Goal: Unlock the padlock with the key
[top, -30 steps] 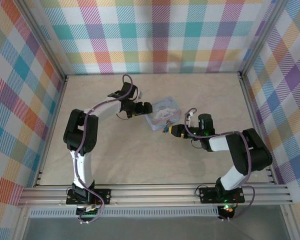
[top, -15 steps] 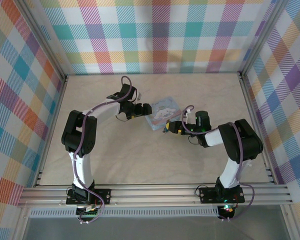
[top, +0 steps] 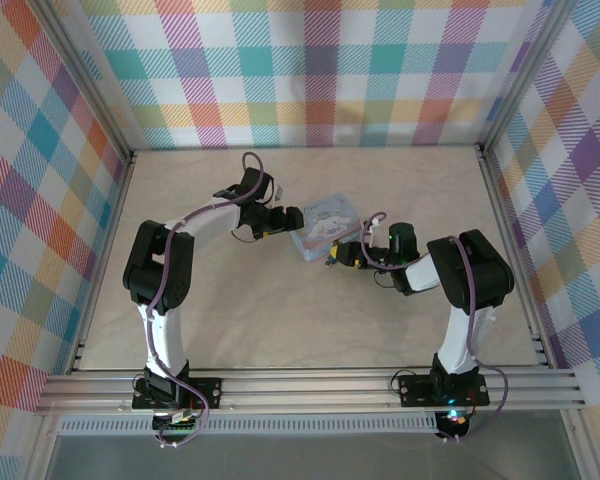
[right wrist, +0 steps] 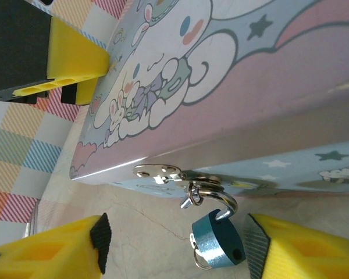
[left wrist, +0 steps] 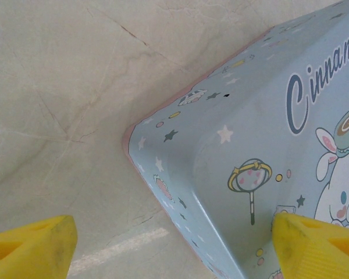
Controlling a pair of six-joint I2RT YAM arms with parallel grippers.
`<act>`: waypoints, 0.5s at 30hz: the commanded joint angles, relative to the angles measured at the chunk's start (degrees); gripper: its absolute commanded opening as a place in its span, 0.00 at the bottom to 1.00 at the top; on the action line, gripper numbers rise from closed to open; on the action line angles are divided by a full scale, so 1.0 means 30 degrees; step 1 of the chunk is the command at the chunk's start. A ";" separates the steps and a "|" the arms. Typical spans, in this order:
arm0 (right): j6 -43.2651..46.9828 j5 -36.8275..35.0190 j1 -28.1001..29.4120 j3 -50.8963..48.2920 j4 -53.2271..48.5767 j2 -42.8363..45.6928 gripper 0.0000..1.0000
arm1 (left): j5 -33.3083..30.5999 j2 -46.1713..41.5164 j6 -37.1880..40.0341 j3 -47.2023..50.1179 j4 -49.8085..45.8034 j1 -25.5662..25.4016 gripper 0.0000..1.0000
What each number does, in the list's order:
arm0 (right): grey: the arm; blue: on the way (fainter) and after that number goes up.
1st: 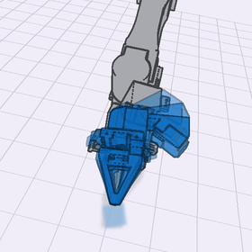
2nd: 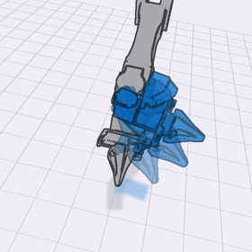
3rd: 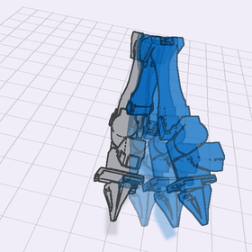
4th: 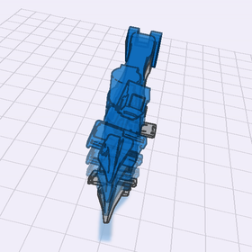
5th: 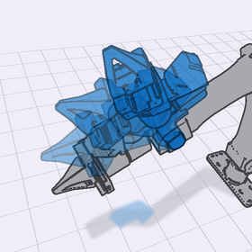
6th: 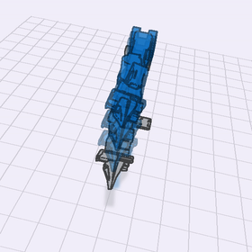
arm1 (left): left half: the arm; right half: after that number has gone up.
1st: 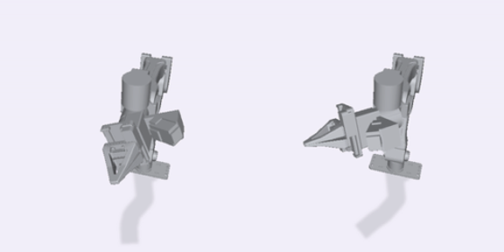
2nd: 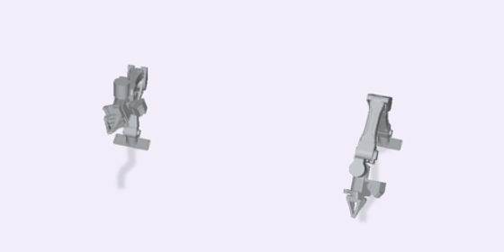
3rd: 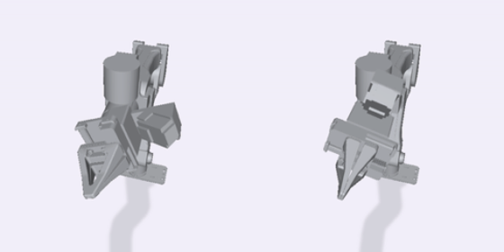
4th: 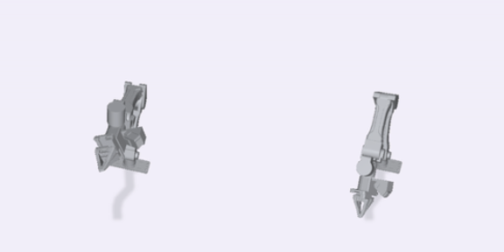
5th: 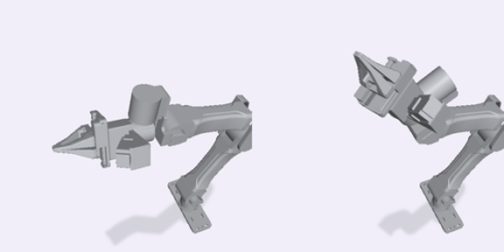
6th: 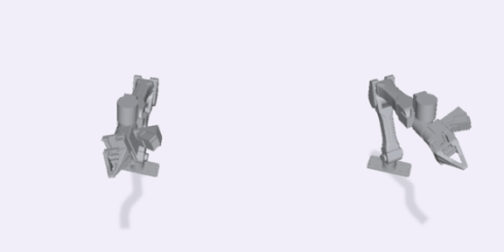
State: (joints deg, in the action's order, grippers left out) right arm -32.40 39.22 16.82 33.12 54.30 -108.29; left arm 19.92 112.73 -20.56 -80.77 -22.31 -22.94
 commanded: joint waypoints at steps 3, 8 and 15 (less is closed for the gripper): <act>0.0223 0.0402 -0.0130 0.0184 0.0920 -0.0435 0.57 | -0.0842 0.0144 -0.0076 0.0172 -0.1709 -0.0143 0.86; 0.0465 0.0329 -0.0128 0.0122 0.0837 -0.0727 0.50 | -0.0869 0.0153 -0.0064 0.0017 -0.1768 -0.0176 0.86; 0.0708 0.0184 -0.0128 0.0217 0.0487 -0.1014 0.38 | -0.0921 0.0189 -0.0129 0.0000 -0.1768 -0.0176 0.86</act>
State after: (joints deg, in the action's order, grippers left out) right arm -31.88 39.27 16.82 33.12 54.81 -110.21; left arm 19.84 112.73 -21.23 -80.82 -22.44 -23.16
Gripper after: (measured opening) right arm 0.401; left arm 0.859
